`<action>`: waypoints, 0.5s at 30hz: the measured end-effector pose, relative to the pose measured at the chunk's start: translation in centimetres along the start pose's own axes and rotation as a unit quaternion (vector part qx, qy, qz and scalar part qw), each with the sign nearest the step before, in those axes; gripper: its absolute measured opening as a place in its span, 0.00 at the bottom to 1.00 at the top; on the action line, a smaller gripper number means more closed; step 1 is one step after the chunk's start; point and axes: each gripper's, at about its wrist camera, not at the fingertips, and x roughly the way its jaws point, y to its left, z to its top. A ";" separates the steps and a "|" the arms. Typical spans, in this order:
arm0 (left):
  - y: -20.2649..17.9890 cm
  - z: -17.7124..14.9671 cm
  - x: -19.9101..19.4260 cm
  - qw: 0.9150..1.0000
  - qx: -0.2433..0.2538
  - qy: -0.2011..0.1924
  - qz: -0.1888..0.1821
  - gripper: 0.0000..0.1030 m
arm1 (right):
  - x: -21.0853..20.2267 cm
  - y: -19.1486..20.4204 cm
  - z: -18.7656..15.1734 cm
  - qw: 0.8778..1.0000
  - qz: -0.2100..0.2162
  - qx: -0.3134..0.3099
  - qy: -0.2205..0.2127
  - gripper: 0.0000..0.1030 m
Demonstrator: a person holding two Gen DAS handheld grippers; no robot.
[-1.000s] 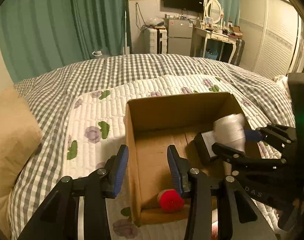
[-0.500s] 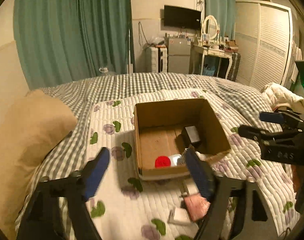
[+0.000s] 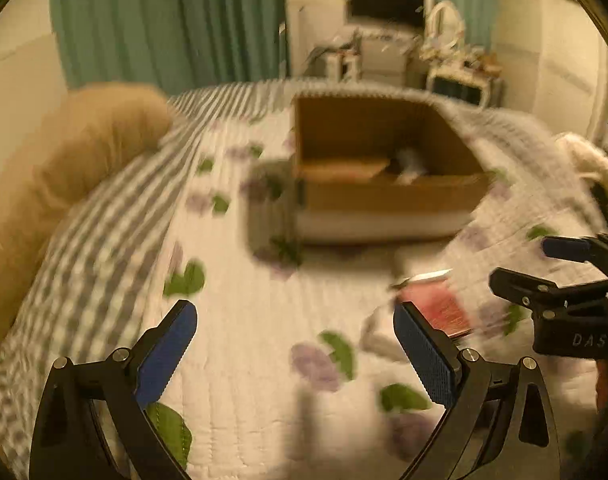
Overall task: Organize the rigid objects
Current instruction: 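Grasp a white charger with left tool while right tool grasps pink card box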
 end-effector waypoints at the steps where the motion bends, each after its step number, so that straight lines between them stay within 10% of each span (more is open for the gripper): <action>1: 0.3 -0.4 0.5 1.000 -0.005 0.002 0.010 0.97 | 1.1 0.4 -0.2 1.000 -0.008 -0.003 0.013 0.89; 11: 0.8 -0.6 2.5 1.000 -0.018 0.020 0.013 0.98 | 8.9 1.9 -1.4 0.994 0.050 0.029 0.092 0.84; 15: -0.6 -0.7 2.9 0.999 0.007 0.031 0.011 0.98 | 8.7 1.1 -1.7 0.992 0.080 0.037 0.087 0.68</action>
